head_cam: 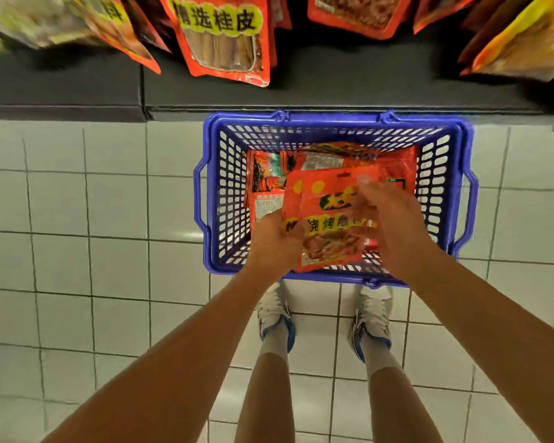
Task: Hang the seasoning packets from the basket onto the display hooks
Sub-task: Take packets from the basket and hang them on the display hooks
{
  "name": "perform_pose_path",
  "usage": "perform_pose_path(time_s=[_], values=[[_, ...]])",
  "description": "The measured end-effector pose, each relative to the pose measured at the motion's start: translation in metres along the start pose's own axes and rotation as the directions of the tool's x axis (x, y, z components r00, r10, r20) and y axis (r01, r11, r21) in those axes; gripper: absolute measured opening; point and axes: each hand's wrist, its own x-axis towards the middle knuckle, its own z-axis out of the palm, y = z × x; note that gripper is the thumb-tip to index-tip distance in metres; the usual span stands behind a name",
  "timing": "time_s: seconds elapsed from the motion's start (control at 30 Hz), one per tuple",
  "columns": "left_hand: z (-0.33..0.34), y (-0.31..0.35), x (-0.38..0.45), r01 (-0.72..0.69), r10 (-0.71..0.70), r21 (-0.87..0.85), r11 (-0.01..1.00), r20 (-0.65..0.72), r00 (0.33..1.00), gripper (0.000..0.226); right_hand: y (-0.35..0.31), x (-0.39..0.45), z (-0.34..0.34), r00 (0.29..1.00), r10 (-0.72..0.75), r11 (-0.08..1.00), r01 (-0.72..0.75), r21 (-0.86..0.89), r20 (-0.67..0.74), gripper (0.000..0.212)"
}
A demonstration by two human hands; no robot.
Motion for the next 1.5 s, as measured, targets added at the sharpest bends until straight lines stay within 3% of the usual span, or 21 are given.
perform_pose_path(time_s=[0.07, 0.13, 0.27, 0.4, 0.5, 0.6, 0.67, 0.9, 1.03, 1.23, 1.4, 1.5], values=[[-0.003, 0.022, -0.016, 0.116, -0.11, -0.186, 0.976, 0.043, 0.993, 0.015, -0.018, -0.01, -0.019, 0.988, -0.11, 0.979, 0.088, -0.185, -0.111, 0.017], [-0.009, 0.045, -0.037, 0.182, -0.159, -0.359, 0.916, 0.092, 0.983, 0.015, -0.039, -0.028, -0.033, 0.988, -0.134, 0.961, 0.112, -0.252, -0.073, 0.028], [-0.029, 0.097, -0.084, 0.237, -0.197, -0.522, 0.82, 0.131, 0.972, 0.017, -0.085, -0.078, -0.045, 0.995, -0.062, 0.976, 0.077, -0.204, 0.075, 0.021], [-0.065, 0.171, -0.136, 0.187, -0.176, -0.559, 0.808, 0.073, 0.982, 0.025, -0.152, -0.142, -0.059, 0.982, -0.181, 0.972, 0.186, -0.142, 0.047, 0.009], [-0.103, 0.235, -0.172, 0.108, -0.139, -0.495, 0.862, -0.026, 0.99, 0.025, -0.216, -0.199, -0.071, 0.952, -0.305, 0.949, 0.302, -0.095, -0.016, 0.01], [-0.147, 0.304, -0.216, -0.025, -0.037, -0.389, 0.921, -0.151, 0.988, 0.06, -0.286, -0.26, -0.081, 0.911, -0.408, 0.911, 0.403, -0.089, -0.054, 0.021], [-0.177, 0.348, -0.246, -0.133, 0.044, -0.382, 0.914, -0.232, 0.972, 0.074, -0.328, -0.302, -0.083, 0.879, -0.473, 0.881, 0.471, -0.044, -0.061, 0.008], [-0.247, 0.463, -0.346, -0.391, 0.301, -0.495, 0.776, -0.254, 0.919, 0.042, -0.434, -0.438, -0.066, 0.767, -0.641, 0.767, 0.639, 0.047, 0.027, 0.007], [-0.27, 0.508, -0.39, -0.527, 0.461, -0.428, 0.734, -0.255, 0.85, 0.031, -0.473, -0.498, -0.055, 0.681, -0.73, 0.682, 0.724, 0.106, 0.052, 0.013], [-0.326, 0.57, -0.434, -0.724, 0.58, -0.321, 0.611, -0.441, 0.685, 0.02, -0.545, -0.569, -0.041, 0.484, -0.874, 0.483, 0.862, 0.156, 0.029, 0.006], [-0.374, 0.602, -0.453, -0.825, 0.632, -0.21, 0.525, -0.553, 0.543, 0.025, -0.603, -0.608, -0.031, 0.392, -0.92, 0.384, 0.896, 0.223, 0.008, 0.003], [-0.395, 0.61, -0.454, -0.851, 0.623, -0.142, 0.506, -0.622, 0.474, 0.029, -0.637, -0.623, -0.031, 0.389, -0.92, 0.361, 0.884, 0.295, -0.039, 0.011]])
